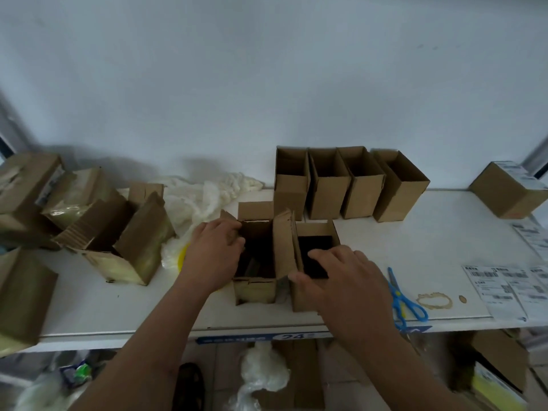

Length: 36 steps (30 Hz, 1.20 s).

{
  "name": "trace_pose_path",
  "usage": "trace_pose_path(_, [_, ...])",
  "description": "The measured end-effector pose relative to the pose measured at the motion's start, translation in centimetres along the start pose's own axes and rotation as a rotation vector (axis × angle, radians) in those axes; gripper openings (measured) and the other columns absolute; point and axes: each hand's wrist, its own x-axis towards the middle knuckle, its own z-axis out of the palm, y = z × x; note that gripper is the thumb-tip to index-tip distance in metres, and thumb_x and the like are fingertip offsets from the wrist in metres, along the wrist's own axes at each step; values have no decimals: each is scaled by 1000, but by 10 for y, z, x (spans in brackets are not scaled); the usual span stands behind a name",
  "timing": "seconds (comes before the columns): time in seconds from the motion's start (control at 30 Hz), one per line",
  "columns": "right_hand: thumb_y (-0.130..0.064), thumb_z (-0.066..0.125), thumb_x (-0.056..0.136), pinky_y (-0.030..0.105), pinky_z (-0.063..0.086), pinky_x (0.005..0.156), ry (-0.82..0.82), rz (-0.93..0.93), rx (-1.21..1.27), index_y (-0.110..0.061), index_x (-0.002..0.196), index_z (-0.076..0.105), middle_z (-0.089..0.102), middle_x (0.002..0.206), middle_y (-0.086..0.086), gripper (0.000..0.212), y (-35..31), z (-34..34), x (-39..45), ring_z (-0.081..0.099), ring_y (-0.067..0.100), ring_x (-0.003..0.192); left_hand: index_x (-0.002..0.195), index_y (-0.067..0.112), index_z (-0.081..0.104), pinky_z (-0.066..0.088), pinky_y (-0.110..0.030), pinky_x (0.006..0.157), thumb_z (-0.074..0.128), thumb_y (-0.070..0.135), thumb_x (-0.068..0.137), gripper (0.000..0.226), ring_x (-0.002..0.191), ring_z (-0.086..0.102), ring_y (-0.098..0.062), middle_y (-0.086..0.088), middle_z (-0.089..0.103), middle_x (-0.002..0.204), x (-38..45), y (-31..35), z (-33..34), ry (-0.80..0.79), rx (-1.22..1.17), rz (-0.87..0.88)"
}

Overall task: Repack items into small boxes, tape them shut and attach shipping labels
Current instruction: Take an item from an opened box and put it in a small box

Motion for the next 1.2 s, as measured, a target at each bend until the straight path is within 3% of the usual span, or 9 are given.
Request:
trace_pose_path(0.1, [-60, 39, 93, 24, 39, 77, -47, -77, 98, -27, 111, 64, 61, 100, -10, 45, -15, -16, 22, 54, 11, 90, 130, 23, 58, 34, -32, 109, 51, 16, 96, 35, 120, 46, -14, 2, 49, 138, 3, -3, -6, -12, -117, -25])
trace_pose_path(0.17, [-50, 43, 98, 14, 32, 79, -207, -121, 201, -29, 118, 59, 52, 104, -17, 33, -25, -18, 43, 46, 2, 95, 137, 26, 52, 38, -26, 101, 54, 17, 96, 42, 119, 47, -14, 1, 36, 150, 4, -8, -5, -44, -207, -83])
trace_pose_path(0.23, [-39, 47, 100, 12, 37, 78, -350, -128, 334, -28, 121, 59, 53, 104, -17, 26, -38, -15, 61, 48, 0, 95, 145, 29, 42, 38, -26, 96, 56, 23, 96, 51, 126, 47, -22, -1, 23, 157, 4, -12, -3, -93, -212, -134])
trace_pose_path(0.3, [-30, 49, 101, 21, 46, 83, -483, -123, 367, -23, 118, 62, 60, 109, -8, 23, -51, -6, 77, 55, 6, 98, 147, 29, 39, 43, -31, 98, 55, 20, 97, 53, 124, 50, -25, -5, 38, 149, 4, -17, -3, -153, -194, -132])
trace_pose_path(0.4, [-25, 48, 101, 28, 47, 92, -649, -88, 291, -21, 130, 56, 58, 126, -1, 30, -68, 20, 97, 54, 13, 110, 145, 30, 41, 53, -39, 89, 50, 13, 96, 53, 101, 61, -20, -2, 61, 116, 4, -25, -3, -225, -247, -144])
trace_pose_path(0.7, [-14, 44, 100, 38, 49, 96, -898, 315, 380, -12, 130, 48, 57, 124, 10, 31, -89, 87, 118, 57, 25, 108, 147, 35, 37, 56, -39, 89, 58, 16, 94, 60, 103, 63, -15, -1, 58, 130, 8, -41, -1, -267, -411, -202])
trace_pose_path(0.9, [-19, 47, 100, 45, 53, 94, -876, 624, 674, -14, 110, 57, 61, 114, 12, 15, -80, 84, 120, 61, 24, 103, 145, 37, 39, 58, -43, 79, 62, 16, 93, 61, 91, 65, -17, 1, 60, 112, 8, -46, -2, -258, -427, -220])
trace_pose_path(1.03, [-45, 51, 97, 48, 52, 94, -919, 789, 943, -23, 114, 61, 67, 115, 8, 29, -74, 78, 121, 65, 30, 103, 143, 36, 41, 60, -43, 73, 64, 14, 91, 61, 85, 68, -20, -1, 62, 110, 9, -47, 0, -244, -468, -235])
trace_pose_path(1.2, [-71, 45, 89, 38, 50, 87, -937, 898, 1002, -26, 113, 64, 69, 108, 5, 54, -73, 89, 119, 64, 24, 100, 143, 36, 42, 61, -38, 75, 63, 13, 92, 60, 91, 66, -15, 4, 59, 112, 9, -43, 0, -252, -498, -249])
